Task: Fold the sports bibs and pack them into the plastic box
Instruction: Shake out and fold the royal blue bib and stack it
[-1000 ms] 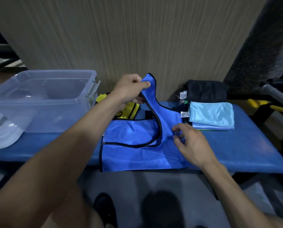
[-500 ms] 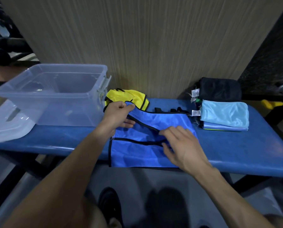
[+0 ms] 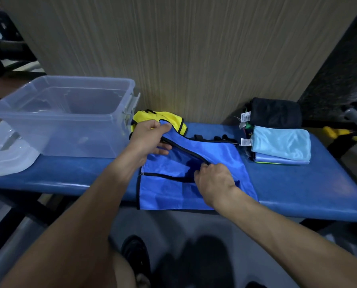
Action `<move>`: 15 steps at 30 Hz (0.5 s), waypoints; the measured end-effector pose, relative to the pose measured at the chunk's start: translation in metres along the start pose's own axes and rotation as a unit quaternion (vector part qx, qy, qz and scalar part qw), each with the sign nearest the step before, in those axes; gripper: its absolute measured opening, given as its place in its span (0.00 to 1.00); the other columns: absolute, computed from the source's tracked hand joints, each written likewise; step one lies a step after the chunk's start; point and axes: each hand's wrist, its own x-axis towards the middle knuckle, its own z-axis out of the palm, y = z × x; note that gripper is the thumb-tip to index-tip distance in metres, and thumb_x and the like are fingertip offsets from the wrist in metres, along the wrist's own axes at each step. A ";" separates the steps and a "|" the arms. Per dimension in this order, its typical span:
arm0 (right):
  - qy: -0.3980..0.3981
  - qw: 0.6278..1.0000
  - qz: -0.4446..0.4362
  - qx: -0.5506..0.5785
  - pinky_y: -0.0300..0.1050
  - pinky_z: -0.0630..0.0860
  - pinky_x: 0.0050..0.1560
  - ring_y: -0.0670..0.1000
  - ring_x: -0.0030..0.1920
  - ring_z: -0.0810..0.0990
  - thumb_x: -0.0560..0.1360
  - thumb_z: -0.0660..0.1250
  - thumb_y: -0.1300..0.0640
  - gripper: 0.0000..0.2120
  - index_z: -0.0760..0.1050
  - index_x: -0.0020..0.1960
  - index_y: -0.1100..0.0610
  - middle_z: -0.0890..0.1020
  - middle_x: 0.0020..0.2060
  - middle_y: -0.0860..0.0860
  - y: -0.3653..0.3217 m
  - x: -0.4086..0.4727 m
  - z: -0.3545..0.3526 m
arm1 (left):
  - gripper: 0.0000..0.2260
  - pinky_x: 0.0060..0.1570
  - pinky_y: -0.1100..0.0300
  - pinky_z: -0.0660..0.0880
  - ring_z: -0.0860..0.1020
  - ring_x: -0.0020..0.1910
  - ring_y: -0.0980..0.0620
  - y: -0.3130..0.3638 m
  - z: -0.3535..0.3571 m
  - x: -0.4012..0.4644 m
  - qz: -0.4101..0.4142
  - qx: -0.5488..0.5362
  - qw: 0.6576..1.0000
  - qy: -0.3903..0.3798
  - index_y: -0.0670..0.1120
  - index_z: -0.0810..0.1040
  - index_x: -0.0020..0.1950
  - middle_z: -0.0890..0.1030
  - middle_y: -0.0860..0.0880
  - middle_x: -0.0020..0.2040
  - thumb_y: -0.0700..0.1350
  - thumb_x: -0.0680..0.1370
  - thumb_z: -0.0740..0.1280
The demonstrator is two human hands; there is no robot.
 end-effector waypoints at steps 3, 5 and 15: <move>-0.025 0.999 0.018 -0.007 0.40 0.66 0.28 0.49 0.37 0.76 0.76 0.67 0.66 0.14 0.78 0.59 0.55 0.71 0.47 0.51 0.002 -0.002 -0.003 | 0.16 0.27 0.57 0.79 0.82 0.31 0.45 -0.001 -0.002 -0.001 -0.001 -0.004 1.000 0.000 0.47 0.68 0.39 0.78 0.44 0.38 0.48 0.80 0.72; -0.028 0.999 0.023 -0.020 0.42 0.59 0.25 0.50 0.40 0.76 0.76 0.67 0.65 0.15 0.77 0.61 0.53 0.72 0.53 0.51 0.001 -0.005 -0.005 | 0.15 0.28 0.56 0.80 0.82 0.30 0.45 -0.002 -0.003 -0.002 -0.001 -0.006 1.000 -0.001 0.46 0.69 0.41 0.78 0.43 0.38 0.48 0.80 0.72; 0.092 0.991 -0.083 -0.056 0.49 0.66 0.40 0.58 0.56 0.71 0.77 0.66 0.63 0.11 0.76 0.58 0.54 0.68 0.62 0.56 0.007 -0.039 0.011 | 0.12 0.31 0.54 0.81 0.83 0.30 0.46 -0.023 -0.018 -0.012 -0.050 0.067 0.996 0.013 0.45 0.70 0.42 0.77 0.43 0.41 0.47 0.81 0.70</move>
